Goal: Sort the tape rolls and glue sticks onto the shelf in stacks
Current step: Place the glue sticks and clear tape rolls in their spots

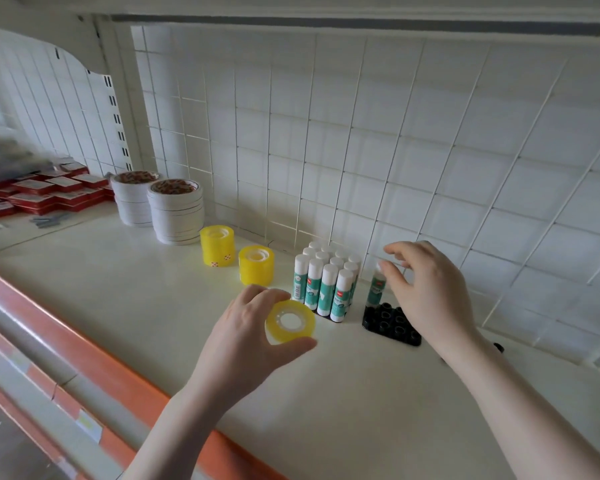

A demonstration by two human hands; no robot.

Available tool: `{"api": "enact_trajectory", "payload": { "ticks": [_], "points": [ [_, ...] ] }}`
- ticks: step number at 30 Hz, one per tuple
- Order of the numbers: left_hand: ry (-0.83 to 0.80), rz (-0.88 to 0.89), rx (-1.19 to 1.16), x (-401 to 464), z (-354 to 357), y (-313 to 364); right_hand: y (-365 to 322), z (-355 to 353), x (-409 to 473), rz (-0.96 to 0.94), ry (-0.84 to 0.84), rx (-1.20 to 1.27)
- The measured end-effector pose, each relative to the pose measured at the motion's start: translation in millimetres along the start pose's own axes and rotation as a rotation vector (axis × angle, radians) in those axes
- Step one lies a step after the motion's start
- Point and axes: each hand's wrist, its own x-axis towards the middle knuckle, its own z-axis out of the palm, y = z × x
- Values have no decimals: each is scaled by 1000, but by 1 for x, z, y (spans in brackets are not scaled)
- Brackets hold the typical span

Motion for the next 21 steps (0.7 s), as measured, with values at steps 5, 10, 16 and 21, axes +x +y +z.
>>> {"api": "enact_trajectory", "payload": {
  "ticks": [5, 10, 16, 21],
  "points": [
    [17, 6, 9, 8, -20, -22, -37, 4, -10, -84, 103, 14],
    [36, 39, 12, 28, -50, -60, -80, 28, -15, -99, 111, -18],
    [-31, 98, 20, 63, -100, -117, -128, 67, -18, -111, 136, -142],
    [-57, 144, -28, 100, -124, -151, -160, 96, -19, -22, 93, -234]
  ]
}}
